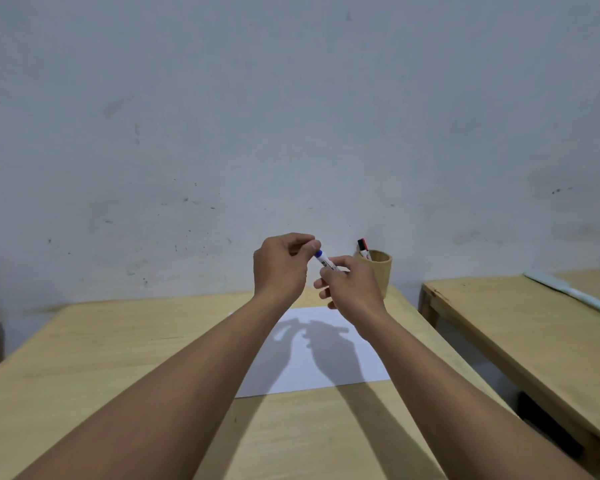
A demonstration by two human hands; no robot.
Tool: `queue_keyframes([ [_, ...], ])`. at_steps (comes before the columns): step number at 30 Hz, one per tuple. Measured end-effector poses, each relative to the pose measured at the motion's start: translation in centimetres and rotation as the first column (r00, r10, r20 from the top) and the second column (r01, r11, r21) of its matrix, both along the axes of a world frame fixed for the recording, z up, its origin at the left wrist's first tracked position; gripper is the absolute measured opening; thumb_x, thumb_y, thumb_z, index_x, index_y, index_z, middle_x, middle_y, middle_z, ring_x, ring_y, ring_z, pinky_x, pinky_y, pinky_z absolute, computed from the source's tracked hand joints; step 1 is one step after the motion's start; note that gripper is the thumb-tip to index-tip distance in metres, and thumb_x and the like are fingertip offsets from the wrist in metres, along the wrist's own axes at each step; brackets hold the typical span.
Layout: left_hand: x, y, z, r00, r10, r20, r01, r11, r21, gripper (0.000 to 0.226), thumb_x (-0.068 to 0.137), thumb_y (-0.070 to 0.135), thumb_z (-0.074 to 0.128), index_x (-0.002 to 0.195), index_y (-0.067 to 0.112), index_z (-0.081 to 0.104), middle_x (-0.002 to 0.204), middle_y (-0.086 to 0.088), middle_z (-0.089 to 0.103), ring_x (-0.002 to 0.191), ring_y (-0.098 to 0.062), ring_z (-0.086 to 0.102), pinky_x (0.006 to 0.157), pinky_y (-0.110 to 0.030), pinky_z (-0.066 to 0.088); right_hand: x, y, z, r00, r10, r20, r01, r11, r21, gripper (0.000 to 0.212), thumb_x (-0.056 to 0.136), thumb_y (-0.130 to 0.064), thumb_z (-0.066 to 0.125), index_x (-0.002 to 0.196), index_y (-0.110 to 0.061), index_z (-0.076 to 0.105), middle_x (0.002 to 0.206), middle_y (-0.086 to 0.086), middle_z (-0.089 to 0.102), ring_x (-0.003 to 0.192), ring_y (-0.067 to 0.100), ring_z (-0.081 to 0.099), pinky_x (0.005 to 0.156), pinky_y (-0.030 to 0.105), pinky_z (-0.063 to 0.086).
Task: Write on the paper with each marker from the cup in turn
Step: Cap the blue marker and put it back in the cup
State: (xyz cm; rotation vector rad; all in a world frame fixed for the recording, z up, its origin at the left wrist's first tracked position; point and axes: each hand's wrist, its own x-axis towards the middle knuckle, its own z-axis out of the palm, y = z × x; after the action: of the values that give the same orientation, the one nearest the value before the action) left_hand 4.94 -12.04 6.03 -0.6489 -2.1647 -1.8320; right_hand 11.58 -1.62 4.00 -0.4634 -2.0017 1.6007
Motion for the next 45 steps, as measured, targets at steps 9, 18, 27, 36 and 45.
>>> queue_keyframes([
  [9,-2.4,7.1,-1.8,0.999,-0.036,0.030,0.040,0.989,-0.144,0.023,0.098,0.028,0.058,0.110,0.020,0.076,0.098,0.007,0.075,0.097,-0.014,0.068,0.082,-0.023,0.044,-1.3,9.4,0.1,0.992,-0.121,0.038,0.105,0.951,0.290,0.020,0.099,-0.029,0.062,0.094,-0.017,0.077,0.066,0.000,0.058,0.061,0.017,0.051,0.060,0.028,0.039],
  [18,-7.0,15.1,-6.0,0.987,-0.094,0.132,0.141,0.899,-0.415,0.075,0.081,0.031,0.080,0.147,0.016,0.047,0.138,-0.005,0.060,0.123,-0.023,0.059,0.101,-0.037,0.049,-5.4,17.2,2.0,0.971,-0.238,0.034,0.195,0.861,0.470,0.023,0.102,-0.026,0.059,0.096,-0.011,0.075,0.073,-0.004,0.064,0.058,0.007,0.053,0.051,0.023,0.036],
  [27,-9.0,19.4,-9.1,0.982,-0.084,0.169,0.160,0.845,-0.510,0.063,0.068,0.051,0.077,0.120,0.021,0.057,0.110,0.000,0.068,0.098,-0.024,0.065,0.083,-0.041,0.056,-10.0,20.7,0.2,0.968,-0.220,0.121,0.130,0.854,0.504,0.028,0.100,-0.026,0.063,0.090,-0.002,0.076,0.063,-0.001,0.058,0.052,0.012,0.049,0.050,0.026,0.034],
  [36,-9.9,19.7,-10.0,0.985,-0.100,0.140,0.161,0.828,-0.537,0.053,0.068,0.048,0.077,0.111,0.024,0.057,0.099,0.004,0.069,0.088,-0.021,0.066,0.078,-0.042,0.058,-11.5,21.8,-0.8,0.920,-0.163,0.357,-0.047,0.857,0.513,0.027,0.083,-0.008,0.064,0.102,0.006,0.078,0.093,0.026,0.073,0.063,0.020,0.049,0.056,0.030,0.041],
  [45,-10.7,19.2,-10.2,0.963,-0.192,0.189,0.256,0.867,-0.426,0.067,0.067,0.042,0.087,0.124,0.024,0.059,0.108,0.010,0.065,0.098,-0.015,0.063,0.087,-0.035,0.055,-13.1,23.4,0.3,0.911,-0.107,0.398,-0.151,0.811,0.565,0.018,0.092,-0.011,0.067,0.099,-0.017,0.082,0.098,0.002,0.076,0.094,0.019,0.066,0.074,0.028,0.050],
])
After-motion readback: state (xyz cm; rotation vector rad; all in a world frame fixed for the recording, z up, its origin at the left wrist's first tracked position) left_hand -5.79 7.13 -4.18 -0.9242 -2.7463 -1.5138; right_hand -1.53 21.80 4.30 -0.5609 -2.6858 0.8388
